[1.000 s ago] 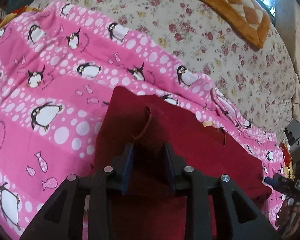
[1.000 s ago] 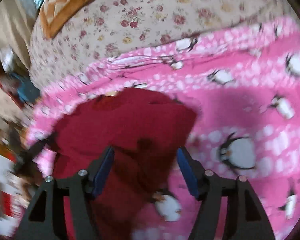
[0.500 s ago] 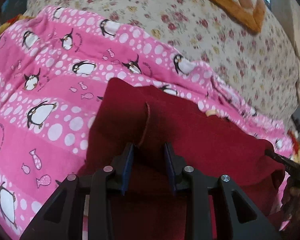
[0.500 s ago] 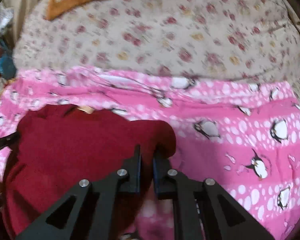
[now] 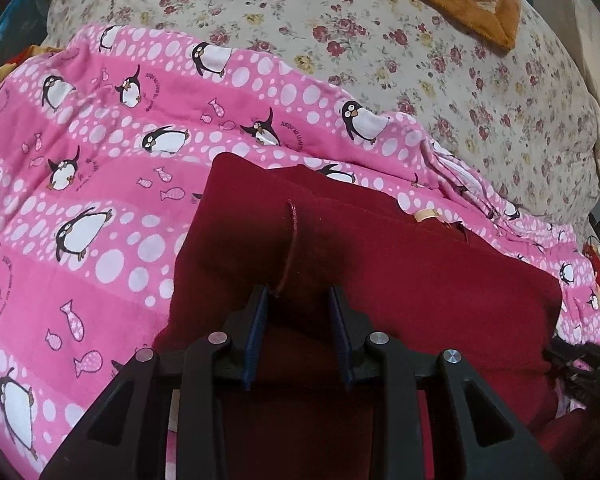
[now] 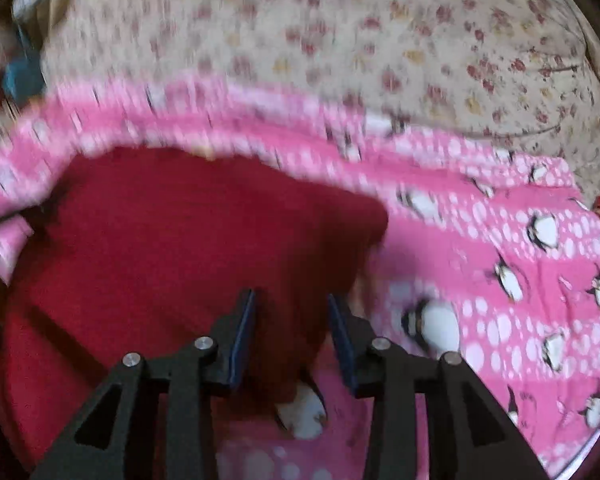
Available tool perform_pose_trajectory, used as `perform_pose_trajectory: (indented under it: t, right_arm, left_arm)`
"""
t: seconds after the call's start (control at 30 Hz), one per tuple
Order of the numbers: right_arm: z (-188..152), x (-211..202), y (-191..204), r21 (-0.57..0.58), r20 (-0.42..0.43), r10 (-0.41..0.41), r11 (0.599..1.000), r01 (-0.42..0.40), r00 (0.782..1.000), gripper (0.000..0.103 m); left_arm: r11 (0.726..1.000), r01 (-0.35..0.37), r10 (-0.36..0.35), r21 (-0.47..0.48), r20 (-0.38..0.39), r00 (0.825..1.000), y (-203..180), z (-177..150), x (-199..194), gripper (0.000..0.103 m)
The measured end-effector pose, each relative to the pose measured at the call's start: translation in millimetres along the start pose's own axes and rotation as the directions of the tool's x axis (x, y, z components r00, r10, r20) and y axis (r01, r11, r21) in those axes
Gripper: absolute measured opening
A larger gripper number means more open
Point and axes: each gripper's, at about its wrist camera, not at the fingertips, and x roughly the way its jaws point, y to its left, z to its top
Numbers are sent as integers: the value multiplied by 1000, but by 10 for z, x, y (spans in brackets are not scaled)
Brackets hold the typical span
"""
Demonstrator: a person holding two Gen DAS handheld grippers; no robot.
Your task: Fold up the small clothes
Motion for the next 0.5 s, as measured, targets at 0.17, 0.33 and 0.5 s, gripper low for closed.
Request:
perform_pose_trajectory:
  t: [0.17, 0.33, 0.5]
  right_arm:
    - [-129, -376, -244, 113, 56, 125, 985, -130, 991, 43]
    - [-482, -879, -389, 105, 78, 224, 967, -231, 972, 64]
    - [-1008, -1069, -404, 127, 53, 303, 943, -307, 952, 71]
  left_arm:
    - [999, 32, -32, -7, -38, 999, -8, -67, -304, 10]
    - [996, 94, -94, -7, -54, 994, -35, -395, -755, 21]
    - [994, 99, -95, 37, -90, 991, -50, -855, -1103, 22]
